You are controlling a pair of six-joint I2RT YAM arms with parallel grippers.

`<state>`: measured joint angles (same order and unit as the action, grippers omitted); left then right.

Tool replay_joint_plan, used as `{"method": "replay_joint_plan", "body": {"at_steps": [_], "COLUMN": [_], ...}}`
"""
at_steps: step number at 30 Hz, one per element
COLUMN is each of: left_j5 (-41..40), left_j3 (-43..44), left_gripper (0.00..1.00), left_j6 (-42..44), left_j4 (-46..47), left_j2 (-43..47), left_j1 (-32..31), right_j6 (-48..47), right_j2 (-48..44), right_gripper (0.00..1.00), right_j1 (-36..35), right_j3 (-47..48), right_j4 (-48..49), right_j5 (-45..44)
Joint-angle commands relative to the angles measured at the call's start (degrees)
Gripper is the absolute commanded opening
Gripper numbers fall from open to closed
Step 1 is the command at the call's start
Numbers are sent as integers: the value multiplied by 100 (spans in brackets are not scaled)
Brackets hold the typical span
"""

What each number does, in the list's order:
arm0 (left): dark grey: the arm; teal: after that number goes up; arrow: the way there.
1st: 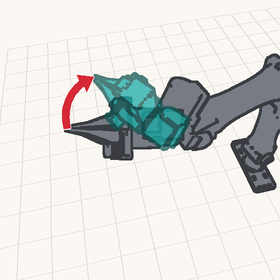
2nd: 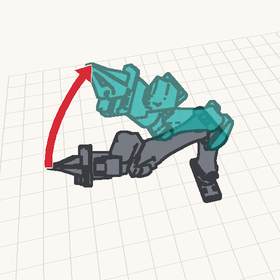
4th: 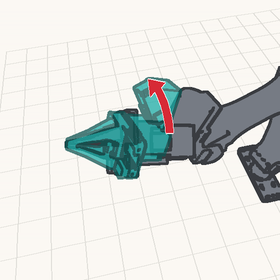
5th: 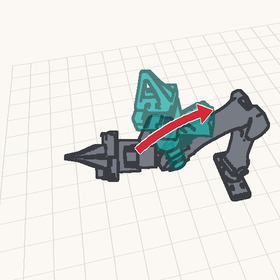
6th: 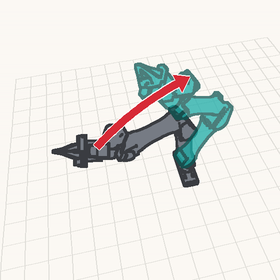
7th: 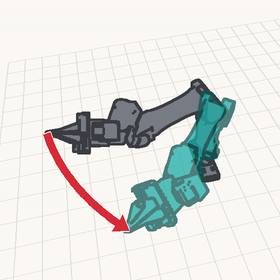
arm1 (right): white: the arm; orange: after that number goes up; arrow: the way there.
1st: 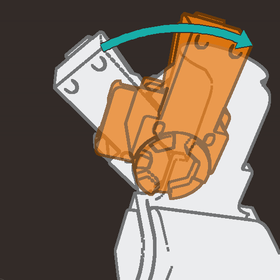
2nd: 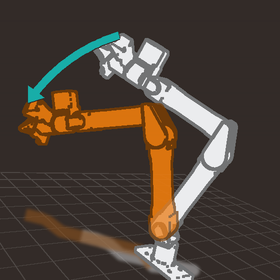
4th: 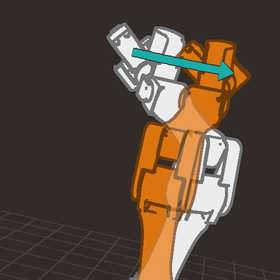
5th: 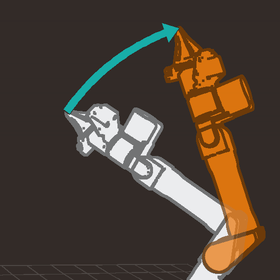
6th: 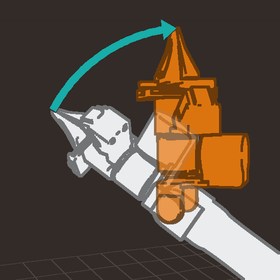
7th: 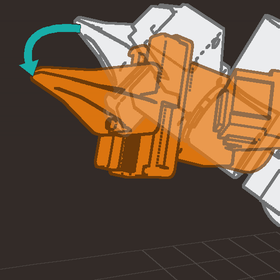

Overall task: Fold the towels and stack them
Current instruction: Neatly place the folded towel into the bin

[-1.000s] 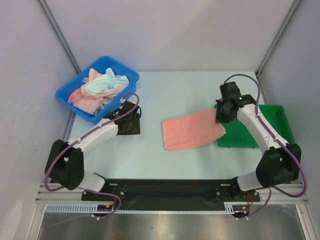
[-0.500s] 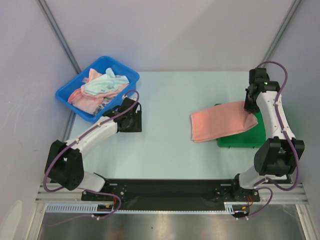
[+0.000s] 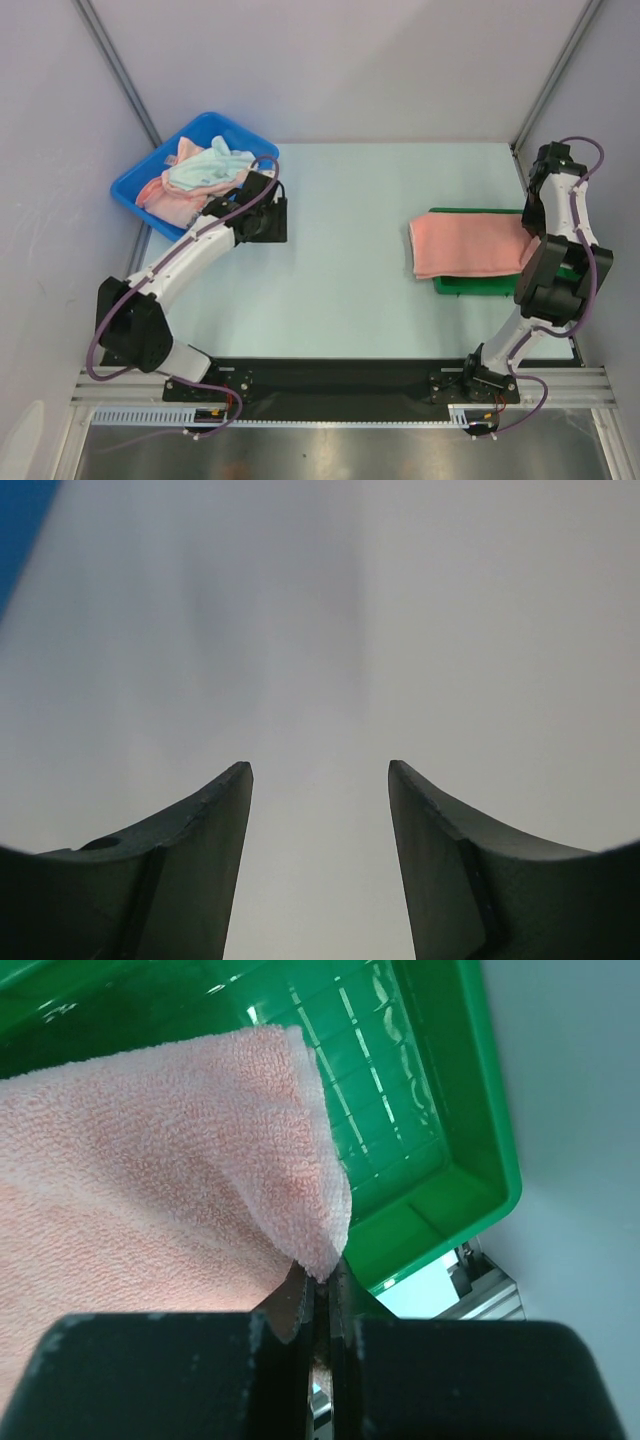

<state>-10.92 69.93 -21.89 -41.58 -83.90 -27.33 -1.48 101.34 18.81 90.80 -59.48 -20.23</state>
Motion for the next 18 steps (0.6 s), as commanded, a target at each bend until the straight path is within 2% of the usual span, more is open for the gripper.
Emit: {"method": "replay_joint_plan", "body": {"at_steps": [1,6,14,16,17,18], "left_j5": [-42,-50,-139,-191,-209,-235], "left_j3": [372,740,1154,1216,1233,1242], "left_gripper": [63,63,63,64,64,64], "left_j6": [132,220,326,343,361,361], "left_j4": [-157,-323,-430,-456,-456,-465], "left_j2": [-91,-250,-487,-540,-549,-566], "left_j1": [9,-26,-35,-35,-35,-35], "right_j6": [-204,-555,-854,-837,-811,-715], "right_j2": [-149,-492,156,377,500,631], "right_gripper": [0,0,1,12,30,35], "right_j1": [114,123,149,167,167,167], "right_j3": [35,-423,-265,67,199,436], "right_j4": [489,1612,2002,1819,1583,1493], "right_j5": [-332,-587,-824,-886,-982,-1018]}}
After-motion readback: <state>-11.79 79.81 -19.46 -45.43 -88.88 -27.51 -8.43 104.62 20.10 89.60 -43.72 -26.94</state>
